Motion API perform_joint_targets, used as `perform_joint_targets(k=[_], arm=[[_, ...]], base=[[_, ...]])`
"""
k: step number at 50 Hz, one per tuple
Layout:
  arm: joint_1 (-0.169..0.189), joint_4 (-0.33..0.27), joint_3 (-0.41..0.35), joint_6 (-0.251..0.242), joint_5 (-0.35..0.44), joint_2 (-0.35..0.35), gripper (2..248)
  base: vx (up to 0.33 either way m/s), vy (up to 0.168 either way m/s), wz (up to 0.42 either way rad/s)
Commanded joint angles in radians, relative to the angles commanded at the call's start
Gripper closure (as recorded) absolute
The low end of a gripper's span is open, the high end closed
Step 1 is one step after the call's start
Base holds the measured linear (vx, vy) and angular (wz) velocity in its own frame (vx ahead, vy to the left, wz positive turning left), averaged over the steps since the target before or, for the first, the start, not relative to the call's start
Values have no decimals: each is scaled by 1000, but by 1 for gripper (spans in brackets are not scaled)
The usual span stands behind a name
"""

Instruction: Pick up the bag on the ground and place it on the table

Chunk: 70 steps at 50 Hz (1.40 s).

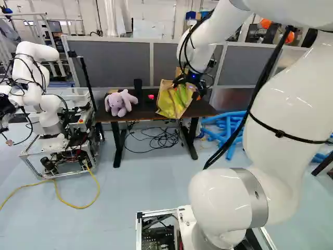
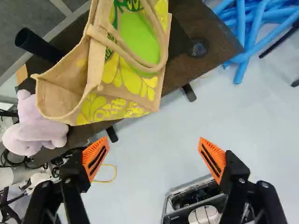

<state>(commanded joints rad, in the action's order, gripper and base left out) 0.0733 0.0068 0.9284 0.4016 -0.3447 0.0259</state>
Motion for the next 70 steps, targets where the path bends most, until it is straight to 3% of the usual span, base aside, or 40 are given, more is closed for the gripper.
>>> perform_joint_targets(k=[40, 70], arm=[[-33, -3, -380, -181, 549, -138, 3], [-52, -5, -598, -286, 865, -217, 3]], base=[[0, 0, 0], [0, 0, 0]])
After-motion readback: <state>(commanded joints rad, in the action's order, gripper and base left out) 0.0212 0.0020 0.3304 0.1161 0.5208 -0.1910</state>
